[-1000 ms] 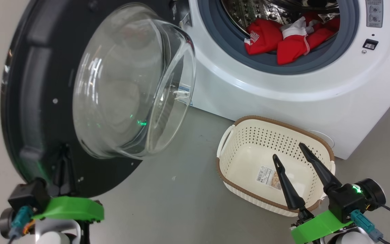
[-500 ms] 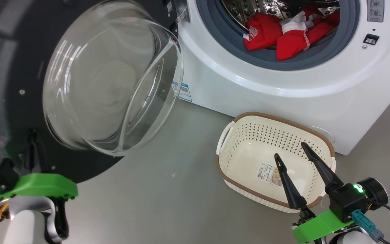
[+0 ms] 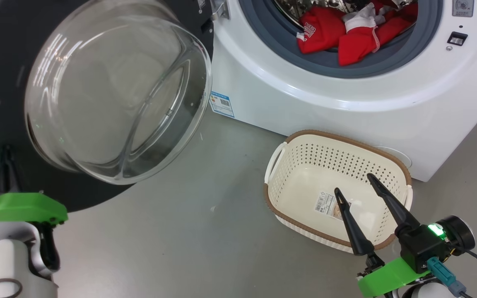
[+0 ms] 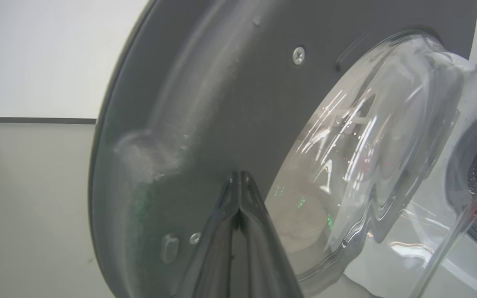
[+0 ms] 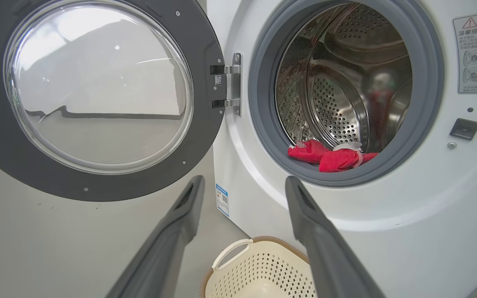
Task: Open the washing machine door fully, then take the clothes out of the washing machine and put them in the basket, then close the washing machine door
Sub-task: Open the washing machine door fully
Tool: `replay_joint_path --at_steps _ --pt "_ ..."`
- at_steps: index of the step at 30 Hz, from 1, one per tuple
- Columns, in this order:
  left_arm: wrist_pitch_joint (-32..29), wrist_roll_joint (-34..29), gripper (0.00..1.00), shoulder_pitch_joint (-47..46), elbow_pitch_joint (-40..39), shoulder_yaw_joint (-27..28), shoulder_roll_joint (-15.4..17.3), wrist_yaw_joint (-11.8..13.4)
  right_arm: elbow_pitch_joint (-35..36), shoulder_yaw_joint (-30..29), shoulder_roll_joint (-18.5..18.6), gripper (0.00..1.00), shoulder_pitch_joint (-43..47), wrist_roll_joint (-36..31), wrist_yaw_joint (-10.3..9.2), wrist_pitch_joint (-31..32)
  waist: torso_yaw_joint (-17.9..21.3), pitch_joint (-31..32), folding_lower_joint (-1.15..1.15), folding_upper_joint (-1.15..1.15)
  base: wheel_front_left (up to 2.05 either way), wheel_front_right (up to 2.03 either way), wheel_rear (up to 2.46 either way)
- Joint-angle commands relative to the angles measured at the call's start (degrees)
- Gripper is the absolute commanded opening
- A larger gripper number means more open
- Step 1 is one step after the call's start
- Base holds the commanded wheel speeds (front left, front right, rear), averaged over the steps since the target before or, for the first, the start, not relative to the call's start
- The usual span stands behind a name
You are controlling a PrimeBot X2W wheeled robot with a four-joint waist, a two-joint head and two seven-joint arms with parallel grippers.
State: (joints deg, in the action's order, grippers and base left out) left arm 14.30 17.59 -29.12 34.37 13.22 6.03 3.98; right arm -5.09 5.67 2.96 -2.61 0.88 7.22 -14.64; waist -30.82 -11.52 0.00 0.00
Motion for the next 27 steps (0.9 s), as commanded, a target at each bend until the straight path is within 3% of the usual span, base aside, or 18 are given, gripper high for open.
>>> replay_joint_path --at_steps 1,16,23,24,26,27 --pt "0.7 -0.64 0.0 -1.97 -0.81 2.72 3.62 0.05 1.46 1.5 -0.08 1.0 -1.67 -0.59 0.26 -0.36 0.09 -0.04 0.0 0.0 0.0 0.0 0.0" --pt "0.7 -4.48 0.0 -4.78 4.98 5.83 6.57 -2.01 1.34 2.06 -0.08 1.0 -3.0 -1.17 0.26 -0.36 1.62 -1.06 0.0 0.0 0.0 0.0 0.0" --pt "0.7 -5.88 0.0 -3.37 1.19 7.27 5.95 -3.02 0.87 2.28 -0.08 1.0 -3.23 0.01 0.26 -0.36 2.67 -0.28 0.0 0.0 0.0 0.0 0.0" --pt "0.7 -6.54 0.28 -2.79 -0.37 7.26 5.86 -3.0 0.92 2.28 -0.08 1.0 -3.26 0.37 0.26 -0.36 2.96 -0.06 0.0 0.0 0.0 0.0 0.0" --pt "0.7 -7.49 1.0 -1.43 -4.33 7.57 5.23 -2.73 1.01 2.24 -0.08 1.0 -3.29 0.96 0.26 -0.36 3.55 0.31 0.0 0.0 0.0 0.0 0.0" --pt "0.7 -7.75 1.0 -0.72 -6.47 7.73 4.69 -2.71 0.99 2.25 -0.08 1.0 -3.26 1.21 0.26 -0.36 3.86 0.52 0.0 0.0 0.0 0.0 0.0"
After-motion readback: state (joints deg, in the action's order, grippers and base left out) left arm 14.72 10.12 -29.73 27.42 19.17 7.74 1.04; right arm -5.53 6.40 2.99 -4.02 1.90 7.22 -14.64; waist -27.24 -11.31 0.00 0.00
